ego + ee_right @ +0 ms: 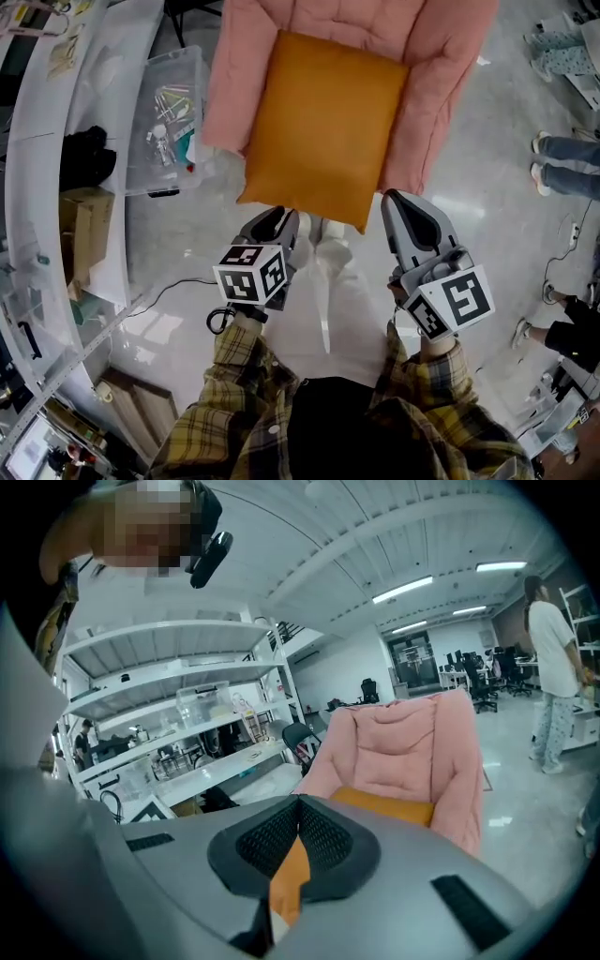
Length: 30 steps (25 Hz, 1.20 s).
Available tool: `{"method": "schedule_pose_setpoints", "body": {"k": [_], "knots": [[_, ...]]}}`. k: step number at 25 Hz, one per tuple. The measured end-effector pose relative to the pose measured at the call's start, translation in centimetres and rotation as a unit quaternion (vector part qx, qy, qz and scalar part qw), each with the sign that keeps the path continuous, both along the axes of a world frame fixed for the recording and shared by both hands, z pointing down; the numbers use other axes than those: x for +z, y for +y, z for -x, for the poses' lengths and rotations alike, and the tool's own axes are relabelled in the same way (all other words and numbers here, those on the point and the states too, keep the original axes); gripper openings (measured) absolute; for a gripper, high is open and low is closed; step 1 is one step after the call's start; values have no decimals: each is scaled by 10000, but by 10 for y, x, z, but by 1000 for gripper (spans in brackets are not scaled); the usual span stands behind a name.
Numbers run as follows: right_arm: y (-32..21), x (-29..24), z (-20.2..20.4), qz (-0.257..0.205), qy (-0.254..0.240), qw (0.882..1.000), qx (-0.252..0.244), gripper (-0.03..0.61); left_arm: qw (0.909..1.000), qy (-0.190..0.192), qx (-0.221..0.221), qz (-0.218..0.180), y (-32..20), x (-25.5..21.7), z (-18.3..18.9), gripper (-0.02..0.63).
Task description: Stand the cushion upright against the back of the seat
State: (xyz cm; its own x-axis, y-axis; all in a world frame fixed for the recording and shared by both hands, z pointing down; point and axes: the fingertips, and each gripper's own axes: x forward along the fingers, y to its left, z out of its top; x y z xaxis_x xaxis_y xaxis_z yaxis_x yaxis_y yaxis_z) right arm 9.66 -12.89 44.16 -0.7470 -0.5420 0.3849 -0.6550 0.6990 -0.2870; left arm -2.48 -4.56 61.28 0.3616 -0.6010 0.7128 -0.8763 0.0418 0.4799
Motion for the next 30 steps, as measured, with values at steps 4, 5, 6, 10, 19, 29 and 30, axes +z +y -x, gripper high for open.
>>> {"method": "schedule_pose_setpoints", "body": {"k": [4, 5, 6, 10, 19, 29, 30], "knots": [[-4, 17, 2, 89, -28, 9999, -59, 17, 9983, -14, 101, 580, 19, 64, -4, 146], [-5, 21, 2, 115, -31, 9999, -82, 17, 9975, 44, 62, 696, 23, 77, -4, 157], [-6, 27, 2, 142, -29, 9998, -101, 17, 9967, 109, 9, 798, 26, 89, -5, 163], [-11, 47, 4, 266, 3, 9995, -187, 17, 9929, 385, -178, 1115, 34, 132, -8, 197], [-13, 82, 21, 507, 108, 9977, -437, 17, 9824, 872, -251, 1635, 47, 222, -13, 258], [-4, 101, 43, 804, 240, 9936, -760, 17, 9793, 1552, -125, 1297, 42, 260, -18, 264], [-3, 104, 45, 842, 239, 9932, -772, 17, 9785, 1616, -110, 1280, 39, 263, -18, 264]]}}
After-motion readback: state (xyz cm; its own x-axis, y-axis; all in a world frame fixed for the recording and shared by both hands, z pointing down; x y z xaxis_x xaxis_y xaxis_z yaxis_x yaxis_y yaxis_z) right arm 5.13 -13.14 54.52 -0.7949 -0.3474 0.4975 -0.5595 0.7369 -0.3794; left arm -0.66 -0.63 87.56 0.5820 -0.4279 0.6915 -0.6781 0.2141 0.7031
